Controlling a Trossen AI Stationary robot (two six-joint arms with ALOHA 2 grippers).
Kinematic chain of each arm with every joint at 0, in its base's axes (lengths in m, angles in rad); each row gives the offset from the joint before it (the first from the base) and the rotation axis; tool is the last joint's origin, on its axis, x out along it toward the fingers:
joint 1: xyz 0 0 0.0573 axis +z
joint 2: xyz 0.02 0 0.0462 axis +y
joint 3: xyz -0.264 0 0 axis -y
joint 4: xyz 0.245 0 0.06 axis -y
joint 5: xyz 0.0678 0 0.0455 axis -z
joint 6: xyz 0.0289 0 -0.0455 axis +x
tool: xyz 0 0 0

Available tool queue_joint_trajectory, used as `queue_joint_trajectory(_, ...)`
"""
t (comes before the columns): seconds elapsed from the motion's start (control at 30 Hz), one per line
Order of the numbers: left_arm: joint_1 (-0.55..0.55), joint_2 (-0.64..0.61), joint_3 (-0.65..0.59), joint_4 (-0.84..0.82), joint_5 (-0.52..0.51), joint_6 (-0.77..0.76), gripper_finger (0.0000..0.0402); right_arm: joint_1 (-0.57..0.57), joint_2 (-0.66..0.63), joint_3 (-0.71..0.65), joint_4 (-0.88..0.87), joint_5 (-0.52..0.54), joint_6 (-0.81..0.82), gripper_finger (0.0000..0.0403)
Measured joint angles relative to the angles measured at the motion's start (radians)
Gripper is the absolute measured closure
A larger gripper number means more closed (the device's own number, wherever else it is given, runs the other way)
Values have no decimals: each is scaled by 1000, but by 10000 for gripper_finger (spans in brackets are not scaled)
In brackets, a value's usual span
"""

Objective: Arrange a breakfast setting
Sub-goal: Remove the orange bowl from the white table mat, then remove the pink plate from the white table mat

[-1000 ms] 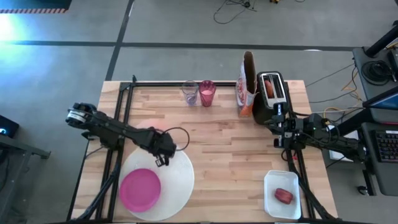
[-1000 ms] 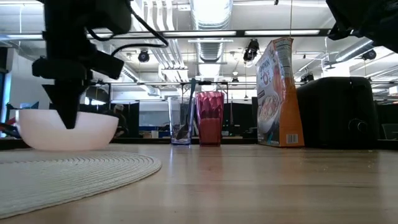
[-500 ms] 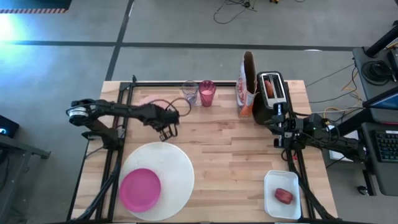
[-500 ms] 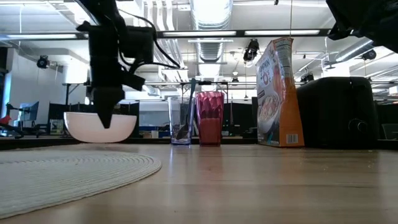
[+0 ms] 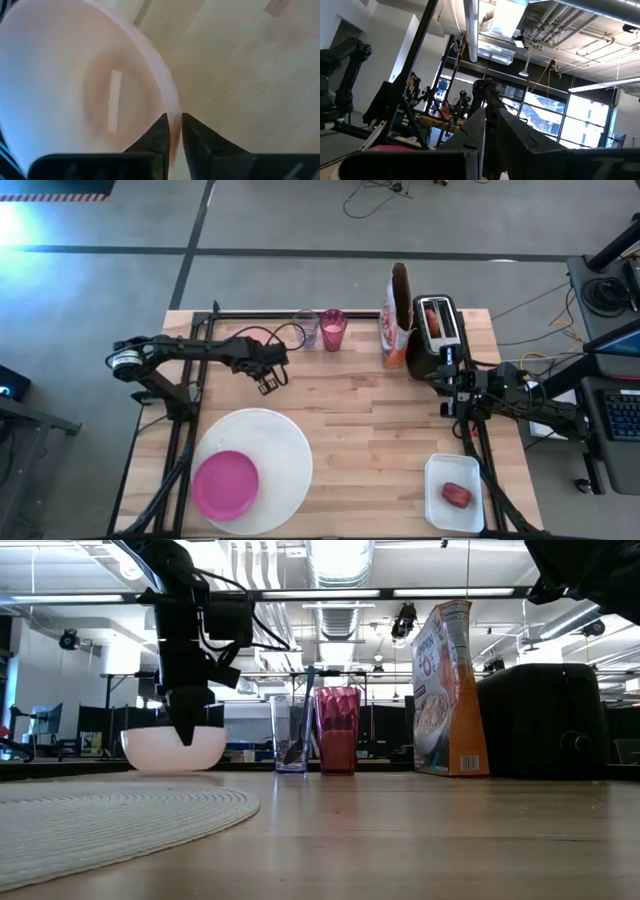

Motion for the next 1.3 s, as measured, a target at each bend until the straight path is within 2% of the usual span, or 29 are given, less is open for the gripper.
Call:
queue_joint_trajectory(0.23, -6, -7, 7, -2, 18, -12, 323, 0, 0, 0, 0, 0, 0, 360)
queue_joint_trajectory(0.43, -62, -74, 36, -13, 57, -111, 287, 0, 0, 0, 0, 0, 0, 360)
queue_joint_trajectory(0.63, -203, -193, 48, -35, 72, -362, 262, 0, 0, 0, 0, 0, 0, 360)
queue_joint_trajectory(0.83, -428, -238, 47, -74, 221, -712, 253, 0, 0, 0, 0, 0, 0, 360)
queue_joint_trajectory(0.97, -602, -195, 47, -81, 235, -960, 253, 0, 0, 0, 0, 0, 0, 360)
queue_joint_trajectory(1.1, -737, -109, 48, -67, 340, -1145, 253, 0, 0, 0, 0, 0, 0, 360)
queue_joint_trajectory(1.3, -826, 3, 81, -67, 470, -1264, 253, 0, 0, 0, 0, 0, 0, 360)
